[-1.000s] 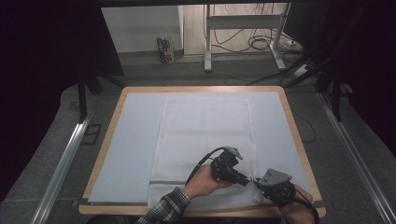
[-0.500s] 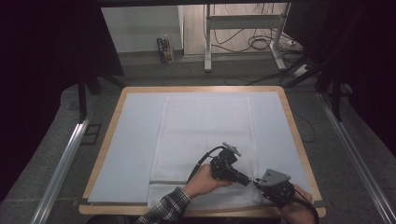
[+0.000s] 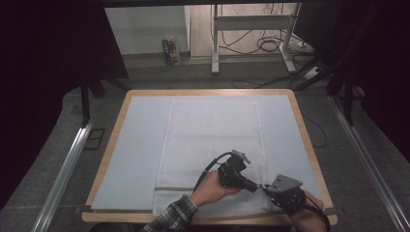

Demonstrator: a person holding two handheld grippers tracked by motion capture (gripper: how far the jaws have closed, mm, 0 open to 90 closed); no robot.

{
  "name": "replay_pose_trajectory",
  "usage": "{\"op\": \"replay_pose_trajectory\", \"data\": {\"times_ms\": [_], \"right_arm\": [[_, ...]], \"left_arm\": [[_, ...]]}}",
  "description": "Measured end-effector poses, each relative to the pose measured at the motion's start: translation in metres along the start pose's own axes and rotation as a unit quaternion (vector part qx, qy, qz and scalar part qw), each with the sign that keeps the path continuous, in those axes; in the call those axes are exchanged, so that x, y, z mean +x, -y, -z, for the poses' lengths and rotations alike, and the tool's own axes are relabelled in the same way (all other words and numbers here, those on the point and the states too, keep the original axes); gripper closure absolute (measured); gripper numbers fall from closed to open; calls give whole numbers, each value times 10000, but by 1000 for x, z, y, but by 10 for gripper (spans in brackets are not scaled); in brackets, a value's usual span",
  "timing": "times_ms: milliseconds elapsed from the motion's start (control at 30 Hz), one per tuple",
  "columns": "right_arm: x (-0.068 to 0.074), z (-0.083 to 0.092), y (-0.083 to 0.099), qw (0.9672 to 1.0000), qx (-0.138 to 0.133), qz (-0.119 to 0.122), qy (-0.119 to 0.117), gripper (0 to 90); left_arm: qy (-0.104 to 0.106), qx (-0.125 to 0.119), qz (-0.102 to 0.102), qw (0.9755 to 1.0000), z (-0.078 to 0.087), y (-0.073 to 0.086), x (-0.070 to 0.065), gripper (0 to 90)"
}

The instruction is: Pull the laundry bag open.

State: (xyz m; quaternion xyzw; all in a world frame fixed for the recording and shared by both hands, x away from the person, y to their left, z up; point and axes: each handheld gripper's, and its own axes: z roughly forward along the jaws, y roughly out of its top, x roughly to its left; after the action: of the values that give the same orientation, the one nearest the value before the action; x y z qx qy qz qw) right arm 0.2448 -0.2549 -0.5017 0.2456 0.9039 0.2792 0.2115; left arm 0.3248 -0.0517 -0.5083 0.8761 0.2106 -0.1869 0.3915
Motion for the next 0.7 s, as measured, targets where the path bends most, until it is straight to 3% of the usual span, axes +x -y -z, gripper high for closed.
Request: {"op": "replay_pose_trajectory", "data": {"times_ms": [67, 100, 200, 267, 333, 400, 467, 567, 700], "right_arm": [[-1, 1, 0, 10000, -51, -42, -18, 761], [-2, 1, 0, 9999, -84, -53, -12, 729], [-3, 1, 0, 9999, -143, -81, -1, 670], [-4, 0, -1, 9997, -247, 10, -34, 598], [-4, -2, -3, 9995, -286, 149, -60, 587], [-3, -4, -5, 9991, -280, 309, -76, 603], [-3, -7, -7, 9985, -278, 441, -148, 678], [-3, -9, -8, 9984, -242, 403, -299, 788], [-3, -9, -9, 9986, -224, 317, -355, 808]], "left_arm": [[-26, 12, -39, 10000, 0, 0, -1, 869], [-84, 76, -170, 9998, 2, 0, -2, 869], [-61, 4, -171, 9998, 2, 0, -4, 869], [-61, 133, -282, 9995, 3, -1, -4, 869], [-41, 115, -290, 9995, 3, -2, -4, 869], [-20, 99, -301, 9995, 3, -2, -5, 869], [-35, 105, -303, 9995, 3, -2, -5, 869], [-24, 99, -309, 9995, 4, -1, -4, 868], [-29, 97, -344, 9994, 2, -1, -4, 858]]}}
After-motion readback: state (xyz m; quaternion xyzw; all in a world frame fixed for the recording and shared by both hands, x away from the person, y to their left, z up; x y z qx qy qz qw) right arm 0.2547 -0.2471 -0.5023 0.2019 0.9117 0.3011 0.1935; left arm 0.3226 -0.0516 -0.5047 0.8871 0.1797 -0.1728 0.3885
